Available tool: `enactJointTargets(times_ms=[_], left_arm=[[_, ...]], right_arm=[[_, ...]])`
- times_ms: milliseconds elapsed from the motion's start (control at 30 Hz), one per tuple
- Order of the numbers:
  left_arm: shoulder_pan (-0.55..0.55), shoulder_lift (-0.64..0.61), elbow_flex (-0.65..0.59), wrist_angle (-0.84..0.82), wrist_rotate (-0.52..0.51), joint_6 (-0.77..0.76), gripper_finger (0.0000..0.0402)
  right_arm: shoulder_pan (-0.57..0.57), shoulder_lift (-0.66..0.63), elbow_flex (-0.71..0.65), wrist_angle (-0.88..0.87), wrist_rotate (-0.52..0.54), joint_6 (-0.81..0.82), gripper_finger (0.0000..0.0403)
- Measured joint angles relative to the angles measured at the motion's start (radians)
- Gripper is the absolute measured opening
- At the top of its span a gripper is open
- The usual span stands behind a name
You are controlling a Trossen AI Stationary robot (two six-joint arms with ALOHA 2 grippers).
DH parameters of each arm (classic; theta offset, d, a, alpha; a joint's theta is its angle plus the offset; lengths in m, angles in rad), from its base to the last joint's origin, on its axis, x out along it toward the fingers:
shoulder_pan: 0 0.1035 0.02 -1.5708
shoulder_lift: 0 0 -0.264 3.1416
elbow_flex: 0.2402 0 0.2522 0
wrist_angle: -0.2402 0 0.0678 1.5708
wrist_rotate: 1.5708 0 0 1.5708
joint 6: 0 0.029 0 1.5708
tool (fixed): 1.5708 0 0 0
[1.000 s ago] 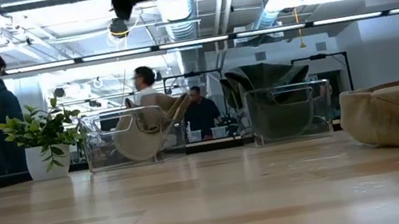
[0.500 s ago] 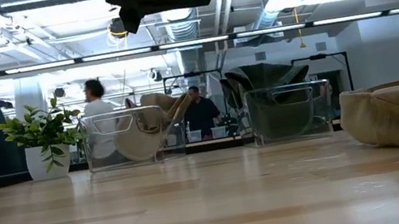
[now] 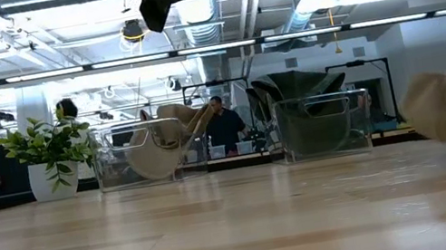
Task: Pick & Place hat
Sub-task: Put the brown cap into the left transparent bin
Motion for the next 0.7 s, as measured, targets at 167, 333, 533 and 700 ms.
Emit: enactJointTargets(times_ms=[167, 333, 533, 700], left_arm=[[-0.001, 0.006, 0.0, -0.004, 0.001, 0.0, 0.0006], [-0.004, 0.005, 0.0, -0.003, 0.014, 0.0, 0.0006], [-0.006, 0.005, 0.0, -0.003, 0.014, 0.0, 0.0006], [-0.006, 0.005, 0.0, -0.003, 0.014, 0.0, 0.0006]], right_arm=[[0.017, -0.001, 0.045, 0.0, -0.021, 0.0, 0.0276], [0.034, 0.002, 0.049, -0.036, -0.024, 0.027, 0.0276], [0.007, 0.061, 0.048, -0.113, -0.024, 0.051, 0.0276], [-0.023, 0.116, 0.048, -0.112, -0.002, 0.048, 0.0276]])
